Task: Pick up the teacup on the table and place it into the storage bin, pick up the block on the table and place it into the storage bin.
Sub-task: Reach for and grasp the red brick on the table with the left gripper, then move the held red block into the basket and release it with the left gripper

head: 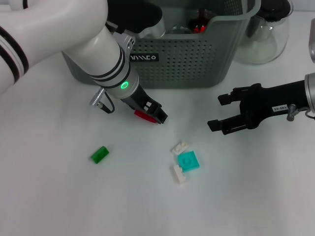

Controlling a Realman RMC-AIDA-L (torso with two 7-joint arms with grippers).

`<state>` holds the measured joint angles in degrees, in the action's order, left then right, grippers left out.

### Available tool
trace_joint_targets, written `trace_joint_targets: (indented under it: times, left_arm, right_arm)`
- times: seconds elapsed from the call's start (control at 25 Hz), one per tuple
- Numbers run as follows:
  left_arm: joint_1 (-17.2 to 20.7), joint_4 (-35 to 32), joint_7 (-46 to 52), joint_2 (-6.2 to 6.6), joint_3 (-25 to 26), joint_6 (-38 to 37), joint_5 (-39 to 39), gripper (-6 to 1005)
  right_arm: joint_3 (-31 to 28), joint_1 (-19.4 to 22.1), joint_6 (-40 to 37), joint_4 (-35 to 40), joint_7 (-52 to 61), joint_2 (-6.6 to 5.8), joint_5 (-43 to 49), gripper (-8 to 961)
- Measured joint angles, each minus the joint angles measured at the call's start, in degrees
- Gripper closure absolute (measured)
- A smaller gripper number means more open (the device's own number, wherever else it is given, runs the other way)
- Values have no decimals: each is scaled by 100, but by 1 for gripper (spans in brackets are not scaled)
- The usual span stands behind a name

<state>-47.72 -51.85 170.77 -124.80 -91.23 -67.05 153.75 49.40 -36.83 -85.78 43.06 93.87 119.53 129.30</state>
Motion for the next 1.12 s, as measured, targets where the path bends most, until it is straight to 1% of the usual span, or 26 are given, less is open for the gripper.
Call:
trace_joint_targets:
  times: [0.24, 0.48, 0.6, 0.68, 0.84, 1.0, 1.04, 1.08, 1.12]
  left_arm:
    - [-12, 4, -5, 0, -111, -8, 15, 194]
    - [-12, -46, -8, 0, -146, -90, 23, 325]
    - [37, -239, -9, -1, -130, -282, 54, 317]
    - [147, -521, -9, -1, -102, -505, 87, 311]
    - [509, -1464, -20, 9, 3, -1040, 137, 300]
    - [972, -2604, -191, 14, 366, -1693, 97, 289]
    - [1108, -2907, -297, 10, 530, -1842, 27, 287]
    - [1108, -2907, -297, 10, 530, -1842, 27, 284]
    - [1246, -3214, -447, -1, 757, -2002, -152, 281]
  right_arm:
    - [-10, 0, 0, 0, 0, 0, 7, 14]
    - [-17, 0, -1, 0, 0, 0, 7, 14]
    - [-19, 0, -1, 0, 0, -3, 8, 14]
    - [-20, 0, -1, 0, 0, -13, 9, 14]
    - [-19, 0, -5, 0, 0, -38, -3, 14]
    - [-21, 0, -17, 20, 0, -52, -14, 14]
    - [-26, 0, -23, 30, 0, -55, -15, 13]
    - [-30, 0, -32, 33, 1, -59, -19, 13]
    - [-35, 0, -36, 36, 6, -64, -21, 13]
